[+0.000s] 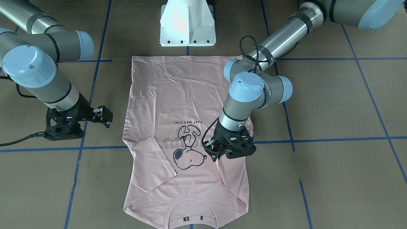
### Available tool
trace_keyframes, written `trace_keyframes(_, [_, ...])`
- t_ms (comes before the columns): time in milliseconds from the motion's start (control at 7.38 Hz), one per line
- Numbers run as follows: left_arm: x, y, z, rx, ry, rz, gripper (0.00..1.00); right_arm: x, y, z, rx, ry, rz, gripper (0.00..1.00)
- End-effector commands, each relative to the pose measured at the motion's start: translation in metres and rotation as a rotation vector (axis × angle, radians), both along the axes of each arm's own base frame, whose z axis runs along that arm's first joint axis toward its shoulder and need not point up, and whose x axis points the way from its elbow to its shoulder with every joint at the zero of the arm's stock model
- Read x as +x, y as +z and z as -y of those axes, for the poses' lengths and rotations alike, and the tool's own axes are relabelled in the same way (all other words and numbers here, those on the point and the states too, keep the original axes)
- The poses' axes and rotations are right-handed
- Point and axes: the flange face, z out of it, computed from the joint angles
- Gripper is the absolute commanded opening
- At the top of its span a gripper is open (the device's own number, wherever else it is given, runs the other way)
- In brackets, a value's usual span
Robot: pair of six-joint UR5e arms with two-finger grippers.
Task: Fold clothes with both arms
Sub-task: 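Fold the grasped sleeve inward over the shirt body with the left gripper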
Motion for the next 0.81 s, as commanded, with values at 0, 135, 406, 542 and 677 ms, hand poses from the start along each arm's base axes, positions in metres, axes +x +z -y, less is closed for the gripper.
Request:
trace_keyframes(0, [-0.002, -0.008, -0.002, 0.038, 0.002, -0.047, 1.00, -0.001, 0.000, -0.001, 0.000, -0.002, 0.000, 1.00])
trace_keyframes(135, [-0.003, -0.009, -0.003, 0.041, 0.003, -0.049, 1.00, -0.001, -0.001, -0.001, -0.001, -0.002, 0.002, 1.00])
trace_keyframes(406, [-0.023, 0.003, -0.020, 0.050, 0.009, -0.057, 1.00, 0.001, -0.010, -0.004, 0.011, -0.002, 0.016, 1.00])
trace_keyframes(542, [-0.046, 0.022, -0.043, 0.056, 0.015, -0.061, 1.00, -0.005, -0.024, -0.017, -0.007, 0.019, 0.039, 1.00])
trace_keyframes(677, [-0.065, 0.039, -0.065, 0.039, 0.043, -0.052, 1.00, -0.017, -0.034, -0.042, -0.052, 0.055, 0.058, 1.00])
